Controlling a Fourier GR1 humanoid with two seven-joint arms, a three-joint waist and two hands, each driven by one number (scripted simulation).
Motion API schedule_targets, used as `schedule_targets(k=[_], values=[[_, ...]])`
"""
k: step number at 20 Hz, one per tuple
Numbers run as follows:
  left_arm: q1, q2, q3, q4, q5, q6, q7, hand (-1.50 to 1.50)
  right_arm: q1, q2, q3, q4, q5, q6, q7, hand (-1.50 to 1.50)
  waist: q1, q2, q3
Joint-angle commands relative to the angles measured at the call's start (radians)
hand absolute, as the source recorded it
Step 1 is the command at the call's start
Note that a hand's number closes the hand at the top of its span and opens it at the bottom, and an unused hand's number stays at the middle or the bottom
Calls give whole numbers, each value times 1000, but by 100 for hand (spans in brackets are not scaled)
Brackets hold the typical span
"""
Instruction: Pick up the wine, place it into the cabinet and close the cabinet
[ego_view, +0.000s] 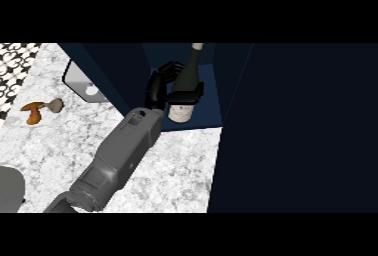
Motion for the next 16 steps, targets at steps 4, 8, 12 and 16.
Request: schedule_targets(k=[4,8,12,16], values=[[-70,0,59,121,48,-8,-12,150,65,-22,-15,-165,-91,35,16,-150,-19,9,1],[-128,1,84,171,42,13,-39,150,67,-9,8,-113,-62,42,-17,-150,-21,13,0],[-117,47,95,210,35,-3,-76,150,95,-4,24,-116,-61,51,-41,-150,-19,11,0],[-148,43,84,244,10,48,-101,-150,56,-10,-17,-137,-75,60,-13,-150,-25,21,-1]])
